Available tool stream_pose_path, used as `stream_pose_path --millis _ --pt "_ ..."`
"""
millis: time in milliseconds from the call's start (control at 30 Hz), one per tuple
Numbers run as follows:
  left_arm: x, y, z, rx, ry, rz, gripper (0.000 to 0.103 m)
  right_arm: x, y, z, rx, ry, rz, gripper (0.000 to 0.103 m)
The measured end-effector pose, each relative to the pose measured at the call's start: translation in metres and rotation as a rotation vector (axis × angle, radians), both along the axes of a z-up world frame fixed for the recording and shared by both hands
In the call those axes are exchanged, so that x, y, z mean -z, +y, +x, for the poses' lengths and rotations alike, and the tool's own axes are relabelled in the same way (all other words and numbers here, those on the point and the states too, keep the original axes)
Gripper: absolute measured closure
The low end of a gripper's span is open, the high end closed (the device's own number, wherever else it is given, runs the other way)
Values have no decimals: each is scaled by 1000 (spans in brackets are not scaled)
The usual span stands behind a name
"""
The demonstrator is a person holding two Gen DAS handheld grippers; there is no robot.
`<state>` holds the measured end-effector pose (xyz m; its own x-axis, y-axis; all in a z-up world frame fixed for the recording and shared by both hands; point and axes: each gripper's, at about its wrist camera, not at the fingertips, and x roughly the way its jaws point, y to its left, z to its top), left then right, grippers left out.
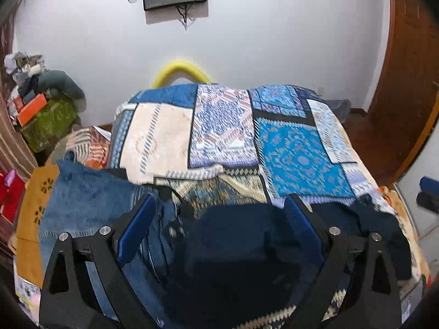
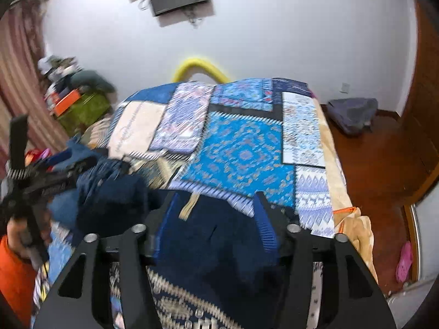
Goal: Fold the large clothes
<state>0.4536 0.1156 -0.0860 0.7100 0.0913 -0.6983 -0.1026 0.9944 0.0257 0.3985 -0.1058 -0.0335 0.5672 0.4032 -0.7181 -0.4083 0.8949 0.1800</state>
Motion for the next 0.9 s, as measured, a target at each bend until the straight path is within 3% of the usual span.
stream_pose_path --millis 133,300,433,500,600,800,900 --pt "29 -6 -28 52 80 11 8 23 9 -30 -104 57 -40 44" --pt "66 -25 -65 128 166 41 8 79 25 -56 -202 179 -100 44" --pt "91 -35 -90 163 198 57 8 119 36 -50 -222 300 -116 44" --pt "99 -37 -99 162 203 76 8 126 39 -38 -206 315 -130 44" --pt "107 -33 -110 153 207 80 8 119 35 -8 -167 306 -90 44" --pt "109 2 -129 37 194 5 8 76 -2 41 167 85 -125 44" --pt "105 26 -140 -39 177 -50 8 54 -21 40 205 62 -58 44"
